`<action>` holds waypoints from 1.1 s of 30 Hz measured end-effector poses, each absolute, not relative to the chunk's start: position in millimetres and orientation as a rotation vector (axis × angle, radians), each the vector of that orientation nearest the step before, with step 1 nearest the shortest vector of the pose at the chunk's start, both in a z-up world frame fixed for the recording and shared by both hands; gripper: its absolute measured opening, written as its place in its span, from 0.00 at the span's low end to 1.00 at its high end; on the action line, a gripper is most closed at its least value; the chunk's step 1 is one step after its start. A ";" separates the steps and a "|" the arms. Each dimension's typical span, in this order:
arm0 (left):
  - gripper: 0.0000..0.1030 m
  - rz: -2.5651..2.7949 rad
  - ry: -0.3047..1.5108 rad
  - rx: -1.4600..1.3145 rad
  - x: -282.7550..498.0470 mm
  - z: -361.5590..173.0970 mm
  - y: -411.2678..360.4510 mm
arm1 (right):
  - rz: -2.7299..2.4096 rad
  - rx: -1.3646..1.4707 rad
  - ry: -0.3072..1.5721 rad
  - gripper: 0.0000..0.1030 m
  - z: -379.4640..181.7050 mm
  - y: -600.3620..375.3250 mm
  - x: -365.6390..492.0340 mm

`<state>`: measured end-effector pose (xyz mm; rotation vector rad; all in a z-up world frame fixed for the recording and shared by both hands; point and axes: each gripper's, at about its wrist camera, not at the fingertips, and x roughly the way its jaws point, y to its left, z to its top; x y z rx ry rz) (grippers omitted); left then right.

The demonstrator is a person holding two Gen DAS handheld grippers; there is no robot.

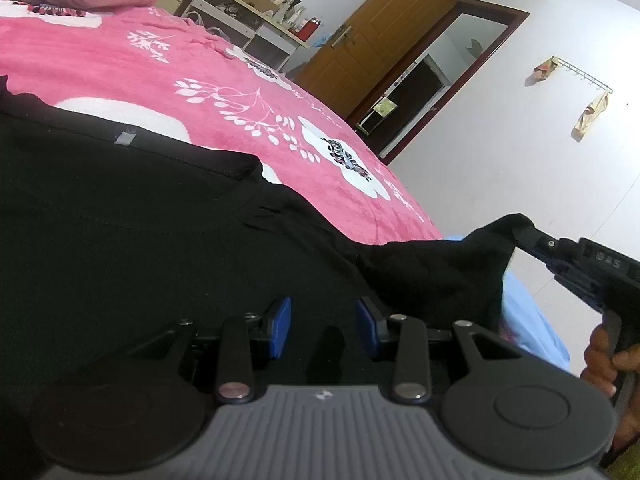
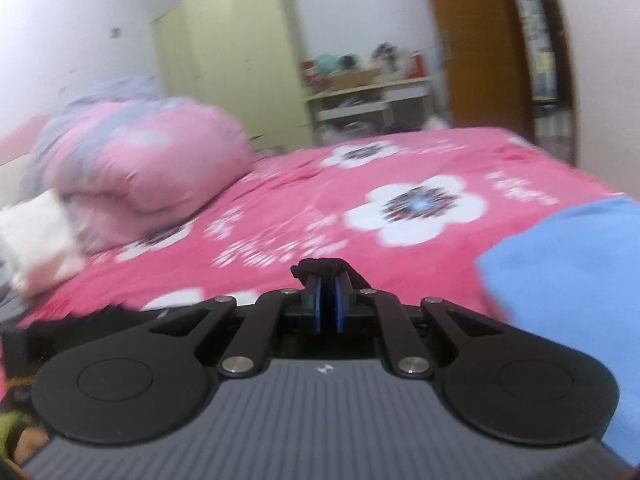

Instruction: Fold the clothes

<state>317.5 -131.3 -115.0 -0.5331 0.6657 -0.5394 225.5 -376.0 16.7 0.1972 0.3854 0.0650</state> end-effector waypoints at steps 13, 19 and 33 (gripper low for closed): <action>0.37 -0.542 0.664 -0.535 317.7 -115.5 -130.7 | -0.013 0.160 0.549 0.29 -27.1 -393.4 283.2; 0.37 -0.542 0.664 -0.535 317.7 -115.2 -130.8 | 0.093 0.377 0.440 0.40 -21.2 -412.9 248.8; 0.37 -0.546 0.663 -0.545 317.5 -115.2 -129.9 | -0.232 0.571 0.644 0.05 -70.9 -435.3 226.3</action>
